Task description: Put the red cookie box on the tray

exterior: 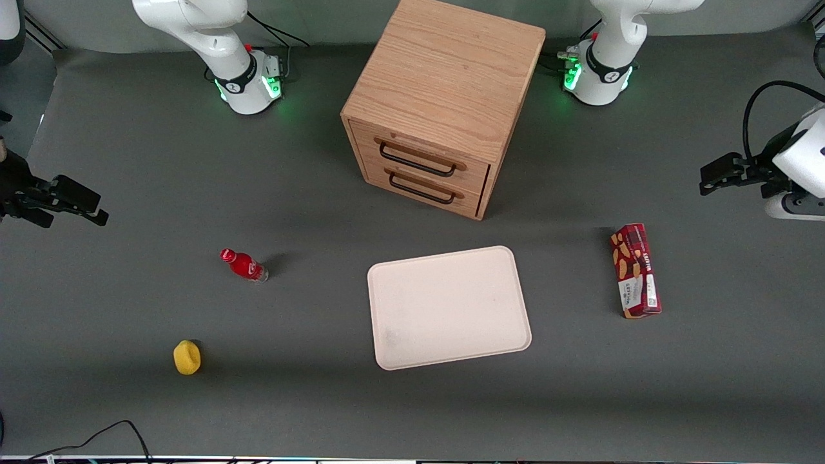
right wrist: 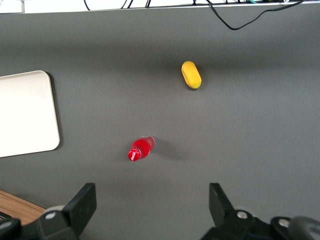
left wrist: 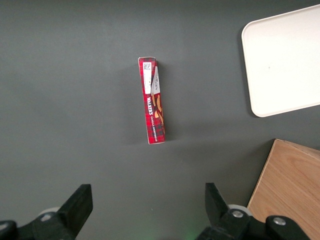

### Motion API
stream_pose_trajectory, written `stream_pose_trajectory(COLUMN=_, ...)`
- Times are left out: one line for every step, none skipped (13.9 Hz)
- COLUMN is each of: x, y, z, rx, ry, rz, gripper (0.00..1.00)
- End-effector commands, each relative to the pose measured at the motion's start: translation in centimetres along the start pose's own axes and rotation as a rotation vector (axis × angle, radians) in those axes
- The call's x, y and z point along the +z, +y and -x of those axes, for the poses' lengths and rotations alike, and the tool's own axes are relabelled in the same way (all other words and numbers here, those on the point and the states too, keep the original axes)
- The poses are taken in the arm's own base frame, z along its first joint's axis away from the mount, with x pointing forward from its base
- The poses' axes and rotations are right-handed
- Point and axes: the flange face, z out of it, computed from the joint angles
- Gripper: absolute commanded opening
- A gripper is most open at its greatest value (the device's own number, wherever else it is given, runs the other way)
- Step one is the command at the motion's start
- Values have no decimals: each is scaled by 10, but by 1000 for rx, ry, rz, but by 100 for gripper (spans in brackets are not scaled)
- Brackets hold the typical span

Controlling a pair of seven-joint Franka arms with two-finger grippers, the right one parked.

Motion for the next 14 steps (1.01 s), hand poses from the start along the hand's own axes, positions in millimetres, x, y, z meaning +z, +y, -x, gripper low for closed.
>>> stream_pose_trajectory(x=-1, y=0, z=0, rx=-4, ry=-6, rz=-1, gripper=100)
stream_pose_trajectory(x=0, y=1, z=0, rx=-3, ry=-8, rz=-1, gripper=100)
stream_pose_trajectory(x=1, y=0, z=-1, rx=-4, ry=-9, rz=-3, gripper=100)
stream_pose_trajectory(x=2, y=1, z=-1, rx=-4, ry=-11, rz=-1, gripper=100)
stream_pose_trajectory(x=2, y=0, z=-1, rx=-4, ry=-9, rz=-3, gripper=100)
stream_pose_trajectory(x=4, y=0, z=-2, rx=-4, ry=-14, rz=-3, gripper=100)
stream_pose_trajectory(x=11, y=1, z=-5, rx=-6, ry=-24, rz=-3, gripper=100)
stream_pose_trajectory(x=15, y=1, z=-8, rx=-18, ry=-29, rz=6, gripper=100)
stream_pose_trajectory(x=26, y=-3, z=-10, rx=-22, ry=-49, rz=8, gripper=100)
stream_pose_trajectory(x=46, y=-7, z=-13, rx=-27, ry=-69, rz=11, gripper=100)
stream_pose_trajectory(x=69, y=-16, z=-16, rx=-42, ry=-75, rz=12, gripper=100)
stream_pose_trajectory(x=95, y=-24, z=-17, rx=-58, ry=-80, rz=12, gripper=100)
stream_pose_trajectory(x=125, y=-30, z=-18, rx=-68, ry=-83, rz=9, gripper=100)
stream_pose_trajectory(x=151, y=-45, z=-17, rx=-90, ry=-74, rz=11, gripper=100)
